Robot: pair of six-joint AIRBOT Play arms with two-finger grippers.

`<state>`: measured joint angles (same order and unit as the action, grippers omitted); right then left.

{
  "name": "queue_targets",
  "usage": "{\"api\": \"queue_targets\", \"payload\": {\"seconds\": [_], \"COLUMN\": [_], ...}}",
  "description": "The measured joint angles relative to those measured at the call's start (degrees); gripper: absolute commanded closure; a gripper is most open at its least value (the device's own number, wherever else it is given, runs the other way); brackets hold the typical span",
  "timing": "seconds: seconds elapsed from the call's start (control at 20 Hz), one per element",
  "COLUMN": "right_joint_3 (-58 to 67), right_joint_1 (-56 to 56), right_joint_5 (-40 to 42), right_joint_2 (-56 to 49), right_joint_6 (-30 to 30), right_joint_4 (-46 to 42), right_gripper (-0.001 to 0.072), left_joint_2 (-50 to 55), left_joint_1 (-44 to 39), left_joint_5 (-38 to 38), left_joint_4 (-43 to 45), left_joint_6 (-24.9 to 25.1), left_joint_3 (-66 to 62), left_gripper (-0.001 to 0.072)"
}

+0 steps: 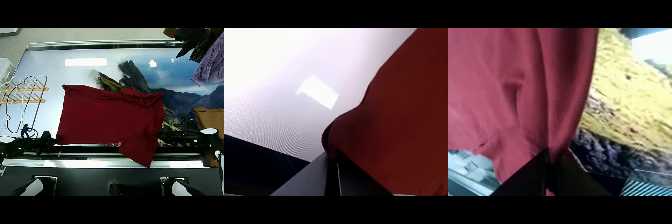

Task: Fold the clothes and pants, and hang the long-sleeved shirts on hangers.

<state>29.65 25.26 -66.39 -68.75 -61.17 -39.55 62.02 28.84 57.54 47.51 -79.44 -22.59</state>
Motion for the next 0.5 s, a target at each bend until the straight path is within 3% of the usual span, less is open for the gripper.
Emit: {"api": "queue_targets", "payload": {"seconds": [0.25, 0.5], "right_joint_3": [2.3, 17.8], "right_joint_1": [-5.9, -16.6], "right_joint_5": [1.4, 9.3], "right_joint_2": [3.7, 6.3], "right_joint_6": [2.9, -2.1], "right_joint_4": [0.5, -3.3], "right_gripper": [0.0682, 0.0682], "left_joint_2": [0.0, 0.0], "left_joint_1": [-2.1, -7.0], "left_joint_5": [0.4, 1.1], "left_joint_4": [-2.6, -4.3], "left_joint_6": [0.7, -0.4], "left_joint_3": [-4.3, -19.7], "left_gripper": [0.0693, 0.0694]}}
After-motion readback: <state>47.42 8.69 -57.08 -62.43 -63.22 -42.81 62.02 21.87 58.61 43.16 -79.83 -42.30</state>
